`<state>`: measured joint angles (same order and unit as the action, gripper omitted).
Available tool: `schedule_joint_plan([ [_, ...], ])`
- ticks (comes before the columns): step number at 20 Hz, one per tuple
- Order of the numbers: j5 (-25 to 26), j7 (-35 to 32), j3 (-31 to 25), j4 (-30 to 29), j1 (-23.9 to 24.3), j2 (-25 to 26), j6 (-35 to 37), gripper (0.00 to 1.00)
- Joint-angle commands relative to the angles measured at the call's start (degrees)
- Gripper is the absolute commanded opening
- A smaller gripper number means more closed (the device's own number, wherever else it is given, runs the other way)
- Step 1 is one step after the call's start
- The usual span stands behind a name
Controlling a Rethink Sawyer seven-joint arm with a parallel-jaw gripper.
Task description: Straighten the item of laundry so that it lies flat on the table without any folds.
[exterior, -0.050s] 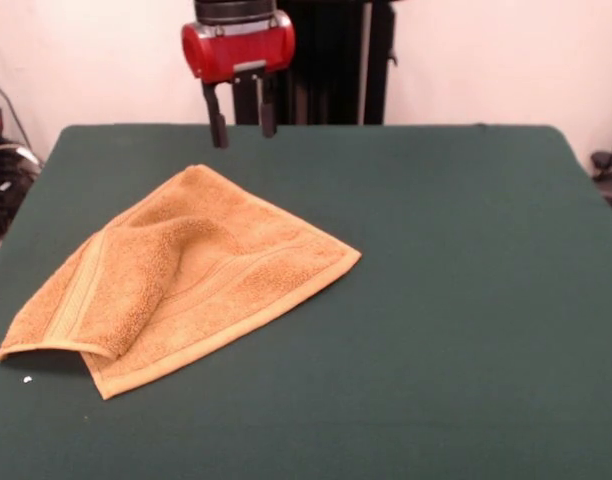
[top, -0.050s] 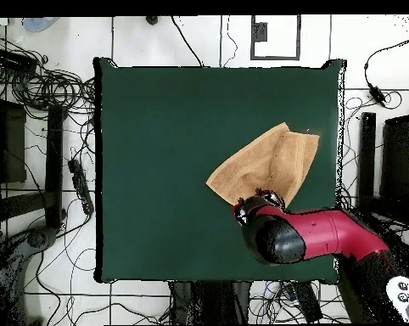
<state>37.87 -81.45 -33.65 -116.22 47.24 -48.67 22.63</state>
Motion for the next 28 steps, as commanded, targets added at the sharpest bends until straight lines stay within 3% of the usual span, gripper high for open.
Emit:
schedule_joint_plan([
  [1,-0.7,-16.4,8.3,-3.7,-5.5,4.8,-9.7,1.0],
  [12,-9.1,-15.3,10.2,-1.4,-10.9,4.9,-6.1,1.0],
  [28,-22.2,-16.8,18.1,9.1,-27.6,9.0,-4.4,1.0],
])
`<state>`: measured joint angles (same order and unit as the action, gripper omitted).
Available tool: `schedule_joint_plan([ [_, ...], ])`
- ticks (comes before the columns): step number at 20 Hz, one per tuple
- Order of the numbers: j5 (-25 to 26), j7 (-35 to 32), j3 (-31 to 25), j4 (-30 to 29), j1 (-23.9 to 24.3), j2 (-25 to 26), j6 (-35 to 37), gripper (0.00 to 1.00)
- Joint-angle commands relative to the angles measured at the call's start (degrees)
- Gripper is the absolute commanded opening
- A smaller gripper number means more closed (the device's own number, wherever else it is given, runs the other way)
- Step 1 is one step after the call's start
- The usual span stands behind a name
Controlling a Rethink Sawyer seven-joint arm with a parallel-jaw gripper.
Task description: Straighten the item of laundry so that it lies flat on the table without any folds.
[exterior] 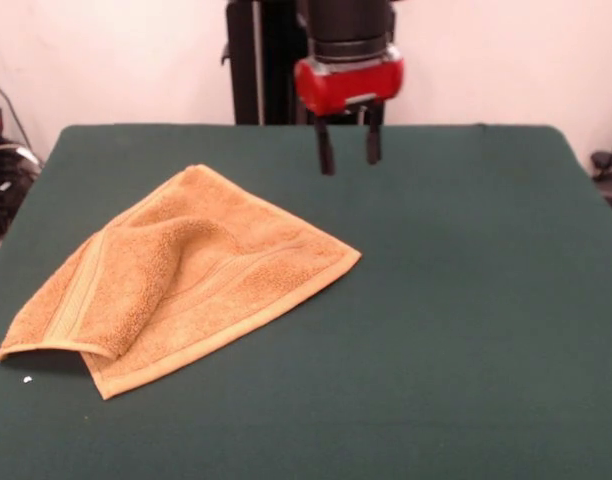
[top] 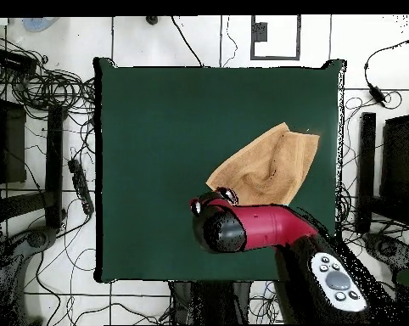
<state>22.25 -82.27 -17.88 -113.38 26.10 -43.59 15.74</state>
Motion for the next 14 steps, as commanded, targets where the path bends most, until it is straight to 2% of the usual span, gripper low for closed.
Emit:
schedule_joint_plan([
  [1,-7.0,-16.0,2.9,6.8,-7.3,4.5,1.8,1.0],
  [4,-7.8,-14.7,4.0,8.2,-8.5,6.2,-0.1,1.0],
  [7,-8.1,-11.3,2.8,8.9,-6.7,7.2,0.3,1.0],
  [14,-7.5,-4.1,-0.1,11.2,-2.4,5.0,8.3,1.0],
])
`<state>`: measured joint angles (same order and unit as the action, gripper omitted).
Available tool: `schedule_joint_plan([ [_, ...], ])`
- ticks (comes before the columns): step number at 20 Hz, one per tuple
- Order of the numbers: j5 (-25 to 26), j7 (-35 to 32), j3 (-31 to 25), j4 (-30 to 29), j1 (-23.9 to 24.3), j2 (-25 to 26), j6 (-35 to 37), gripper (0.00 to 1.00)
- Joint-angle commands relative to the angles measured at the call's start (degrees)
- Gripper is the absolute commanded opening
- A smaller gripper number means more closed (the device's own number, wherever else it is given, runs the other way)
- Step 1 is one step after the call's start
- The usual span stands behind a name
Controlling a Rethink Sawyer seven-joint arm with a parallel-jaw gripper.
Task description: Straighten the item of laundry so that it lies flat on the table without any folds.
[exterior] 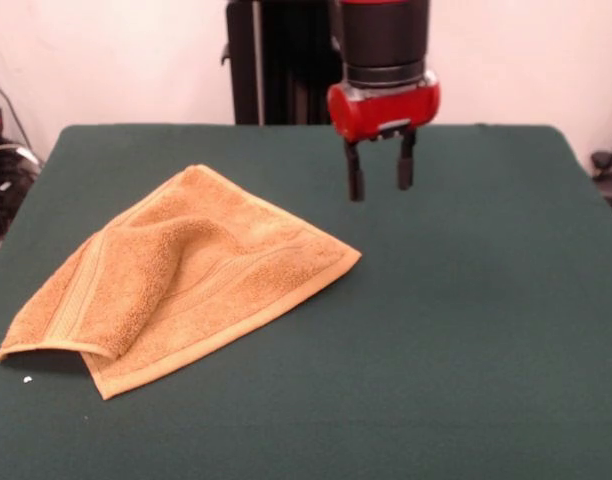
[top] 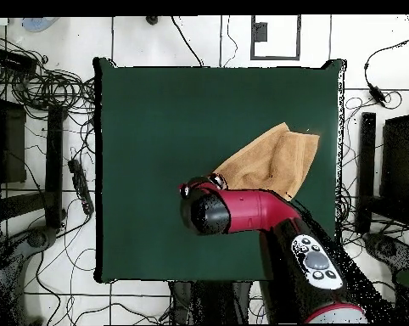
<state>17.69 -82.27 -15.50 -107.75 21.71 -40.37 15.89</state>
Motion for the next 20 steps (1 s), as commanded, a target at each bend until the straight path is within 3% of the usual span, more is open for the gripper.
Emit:
schedule_joint_plan([
  [1,-2.8,-3.1,-3.1,6.3,2.6,2.1,9.4,1.0],
  [10,-0.4,6.2,-8.2,11.2,9.7,4.0,17.6,1.0],
  [17,1.2,4.7,-8.8,11.4,10.5,4.2,18.0,1.0],
  [20,1.9,2.6,-8.8,10.8,10.2,5.8,14.6,1.0],
])
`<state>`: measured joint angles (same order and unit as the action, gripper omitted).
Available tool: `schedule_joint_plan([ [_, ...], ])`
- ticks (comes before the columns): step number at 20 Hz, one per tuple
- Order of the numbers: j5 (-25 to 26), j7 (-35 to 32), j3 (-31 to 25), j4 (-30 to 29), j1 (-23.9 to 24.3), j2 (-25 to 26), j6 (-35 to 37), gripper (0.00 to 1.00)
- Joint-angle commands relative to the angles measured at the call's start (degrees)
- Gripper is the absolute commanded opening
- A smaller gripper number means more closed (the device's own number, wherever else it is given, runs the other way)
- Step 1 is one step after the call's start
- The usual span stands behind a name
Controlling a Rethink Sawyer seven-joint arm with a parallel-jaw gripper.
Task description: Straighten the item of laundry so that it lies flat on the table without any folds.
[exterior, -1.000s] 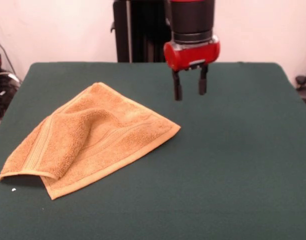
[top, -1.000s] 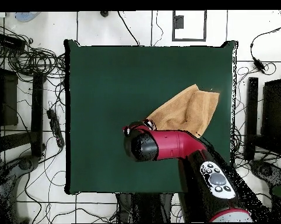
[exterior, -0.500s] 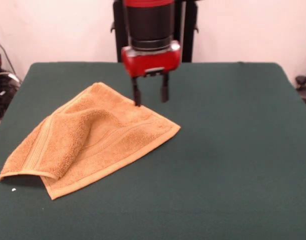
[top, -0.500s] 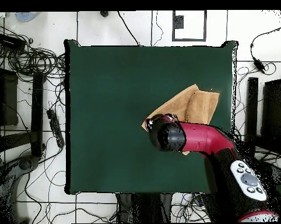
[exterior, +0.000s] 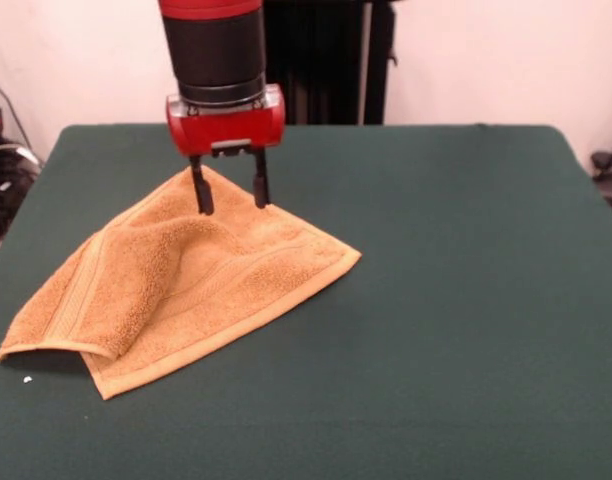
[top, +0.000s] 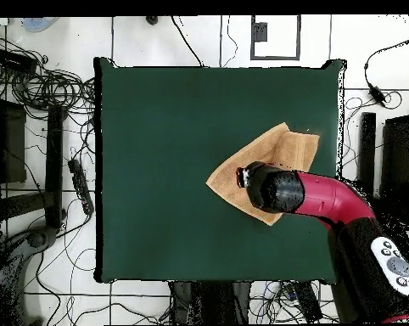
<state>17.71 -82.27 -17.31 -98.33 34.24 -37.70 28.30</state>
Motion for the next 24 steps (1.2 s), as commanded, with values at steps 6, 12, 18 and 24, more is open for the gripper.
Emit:
schedule_joint_plan([
  [6,2.3,-2.8,-5.6,-0.4,-3.8,6.0,-5.2,1.0],
  [12,1.7,-6.9,-3.6,-1.2,-6.4,7.1,-9.9,1.0],
  [18,0.1,-7.5,-3.2,-0.8,-7.4,8.2,-11.0,1.0],
  [24,0.5,-9.0,-1.9,-0.3,-8.3,12.9,-16.0,1.0],
])
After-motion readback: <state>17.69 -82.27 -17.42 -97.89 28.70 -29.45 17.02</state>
